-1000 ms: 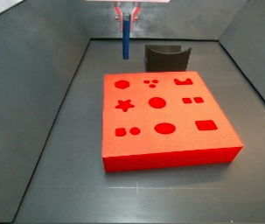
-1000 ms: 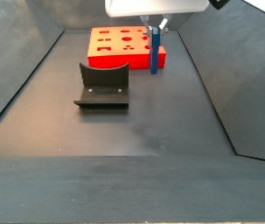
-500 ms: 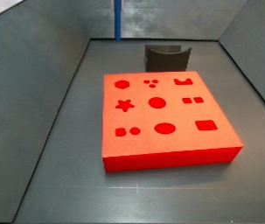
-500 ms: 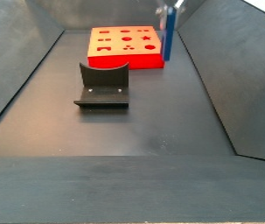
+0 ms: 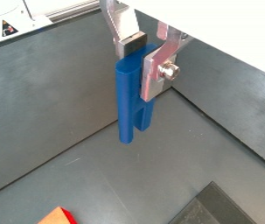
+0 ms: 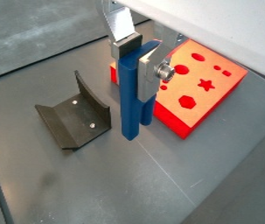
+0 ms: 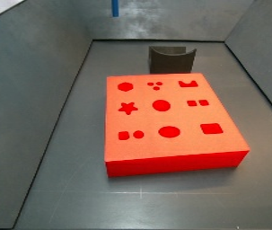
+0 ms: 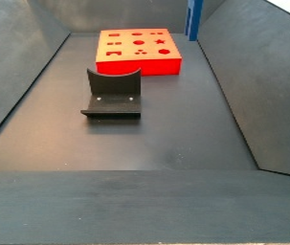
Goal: Pick up the square-circle object. Move up. Rotate the square-circle object. Move to above the board. Insert the square-circle object.
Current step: Rotate the square-circle object.
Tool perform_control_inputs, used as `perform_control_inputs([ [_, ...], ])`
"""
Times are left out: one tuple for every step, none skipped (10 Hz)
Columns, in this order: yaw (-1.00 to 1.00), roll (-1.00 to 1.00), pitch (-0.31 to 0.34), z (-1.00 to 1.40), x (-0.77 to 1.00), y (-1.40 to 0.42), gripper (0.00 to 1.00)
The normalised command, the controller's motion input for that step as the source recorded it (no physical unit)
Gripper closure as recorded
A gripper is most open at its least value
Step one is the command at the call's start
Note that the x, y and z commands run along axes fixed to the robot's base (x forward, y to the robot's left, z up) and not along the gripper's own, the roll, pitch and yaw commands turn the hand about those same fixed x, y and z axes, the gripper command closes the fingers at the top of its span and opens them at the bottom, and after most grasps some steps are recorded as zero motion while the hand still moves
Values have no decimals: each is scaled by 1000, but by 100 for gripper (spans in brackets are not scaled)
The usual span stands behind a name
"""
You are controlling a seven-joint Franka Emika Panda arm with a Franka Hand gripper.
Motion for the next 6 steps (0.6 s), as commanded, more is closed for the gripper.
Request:
perform_control_inputs([
  [-391, 31, -36, -67, 26, 26, 100],
  [-254, 27, -39, -60, 27, 23, 100],
  [-299, 27, -39, 0, 0, 0, 100],
  [-212, 26, -39, 11, -3, -1, 100],
  [-152, 26, -38, -1000, 0, 0, 100],
  [-97, 27, -49, -1000, 8, 2, 100],
])
